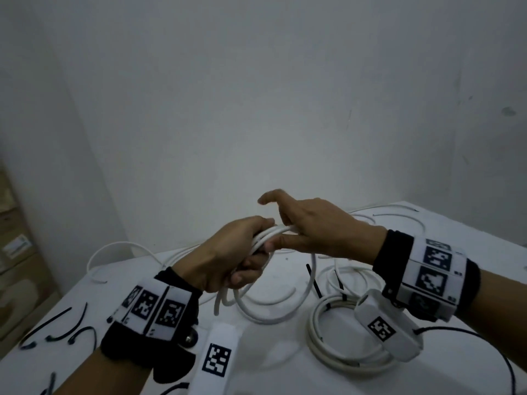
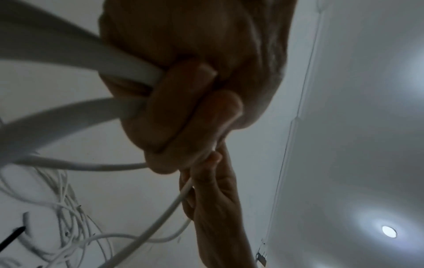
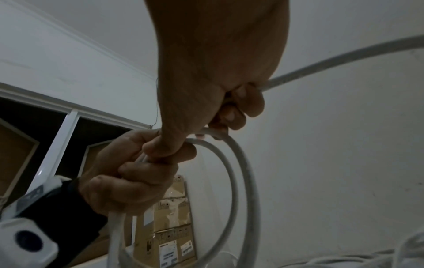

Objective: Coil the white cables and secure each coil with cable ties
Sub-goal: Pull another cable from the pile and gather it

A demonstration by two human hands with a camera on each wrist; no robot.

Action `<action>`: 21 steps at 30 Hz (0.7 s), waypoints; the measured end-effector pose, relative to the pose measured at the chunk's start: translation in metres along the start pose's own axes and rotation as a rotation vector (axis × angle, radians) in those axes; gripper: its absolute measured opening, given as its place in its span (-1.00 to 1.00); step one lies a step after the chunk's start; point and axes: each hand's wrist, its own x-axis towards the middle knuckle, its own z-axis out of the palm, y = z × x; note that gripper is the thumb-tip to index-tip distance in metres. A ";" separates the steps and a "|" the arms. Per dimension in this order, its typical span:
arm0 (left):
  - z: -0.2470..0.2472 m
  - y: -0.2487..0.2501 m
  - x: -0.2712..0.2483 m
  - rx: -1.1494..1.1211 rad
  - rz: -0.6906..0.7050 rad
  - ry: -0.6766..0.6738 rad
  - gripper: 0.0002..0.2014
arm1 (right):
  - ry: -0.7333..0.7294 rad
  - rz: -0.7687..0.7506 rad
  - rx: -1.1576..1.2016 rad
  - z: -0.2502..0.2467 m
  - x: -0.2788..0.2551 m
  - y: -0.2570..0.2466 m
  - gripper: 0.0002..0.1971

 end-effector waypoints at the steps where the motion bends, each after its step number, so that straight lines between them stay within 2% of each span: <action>1: -0.001 0.000 0.000 -0.031 -0.006 -0.032 -0.50 | -0.014 -0.012 -0.019 0.000 0.001 -0.001 -0.44; 3: -0.006 0.002 0.000 -0.115 0.011 -0.080 -0.48 | -0.033 -0.027 -0.053 0.003 0.004 -0.001 -0.54; 5: -0.011 0.003 0.001 -0.169 0.085 -0.085 -0.45 | 0.013 0.002 -0.043 0.002 0.007 0.000 -0.53; 8: -0.013 -0.001 0.000 -0.105 0.190 0.038 -0.50 | 0.069 0.076 -0.015 -0.002 0.012 0.007 -0.30; 10: -0.010 -0.006 0.000 -0.138 0.223 0.127 -0.52 | 0.050 0.105 0.036 -0.005 0.015 0.007 -0.26; 12: -0.007 -0.009 0.003 -0.272 0.209 0.165 -0.52 | 0.044 0.120 0.078 -0.001 0.016 0.003 -0.39; 14: -0.003 -0.007 0.005 -0.421 0.179 0.151 -0.52 | 0.111 0.122 0.043 0.008 0.018 -0.003 -0.53; 17: -0.002 -0.004 0.009 -0.474 0.197 0.123 -0.62 | 0.232 0.133 -0.040 0.016 0.016 -0.007 -0.59; 19: -0.004 -0.006 0.009 -0.454 0.205 0.139 -0.66 | 0.188 0.123 -0.027 0.015 0.015 -0.005 -0.60; 21: -0.008 -0.010 0.009 -0.448 0.195 0.187 -0.64 | 0.055 0.060 0.013 0.006 0.012 0.001 -0.63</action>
